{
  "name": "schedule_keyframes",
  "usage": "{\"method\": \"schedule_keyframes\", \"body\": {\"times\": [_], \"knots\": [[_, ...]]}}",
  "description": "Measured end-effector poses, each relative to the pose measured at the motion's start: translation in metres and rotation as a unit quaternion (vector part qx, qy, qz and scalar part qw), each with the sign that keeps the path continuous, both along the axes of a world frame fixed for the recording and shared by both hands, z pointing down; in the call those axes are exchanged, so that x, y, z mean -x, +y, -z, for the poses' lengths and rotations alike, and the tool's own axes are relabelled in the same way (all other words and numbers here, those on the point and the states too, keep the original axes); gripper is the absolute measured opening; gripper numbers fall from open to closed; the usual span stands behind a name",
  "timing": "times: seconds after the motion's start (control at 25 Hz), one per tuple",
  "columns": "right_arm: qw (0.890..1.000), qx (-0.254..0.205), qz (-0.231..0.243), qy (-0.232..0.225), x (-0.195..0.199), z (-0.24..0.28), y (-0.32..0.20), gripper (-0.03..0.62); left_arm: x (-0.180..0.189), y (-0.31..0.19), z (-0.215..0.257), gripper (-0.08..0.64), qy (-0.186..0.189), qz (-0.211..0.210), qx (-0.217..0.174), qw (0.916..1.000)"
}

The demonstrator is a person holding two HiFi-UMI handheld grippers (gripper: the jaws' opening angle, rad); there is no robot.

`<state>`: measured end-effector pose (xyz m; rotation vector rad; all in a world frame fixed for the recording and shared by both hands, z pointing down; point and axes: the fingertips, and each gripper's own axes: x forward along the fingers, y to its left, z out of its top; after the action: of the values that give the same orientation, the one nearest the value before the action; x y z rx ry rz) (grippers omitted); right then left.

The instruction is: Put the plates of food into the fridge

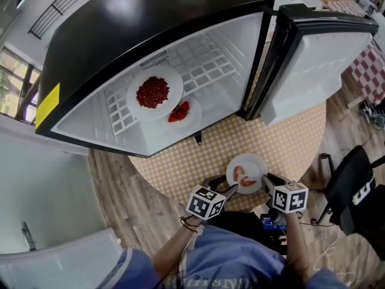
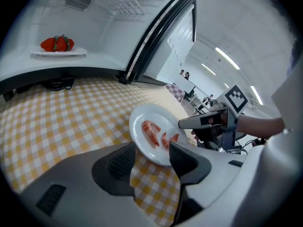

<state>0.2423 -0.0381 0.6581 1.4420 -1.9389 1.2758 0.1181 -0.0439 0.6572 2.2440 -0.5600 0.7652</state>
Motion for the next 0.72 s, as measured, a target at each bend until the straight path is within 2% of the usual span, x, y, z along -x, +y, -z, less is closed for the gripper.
{"method": "schedule_keyframes", "body": {"times": [0.44,0.72], "knots": [[0.999,-0.028,0.003,-0.043,0.025,0.024,-0.026,0.075,0.023,-0.03,0.031,0.221,0.031,0.065,-0.035,0.9968],[0.997,-0.041,0.018,-0.058,0.054,0.038,-0.052,0.075,0.053,-0.05,0.041,0.221,0.032,0.109,-0.046,0.9924]]}}
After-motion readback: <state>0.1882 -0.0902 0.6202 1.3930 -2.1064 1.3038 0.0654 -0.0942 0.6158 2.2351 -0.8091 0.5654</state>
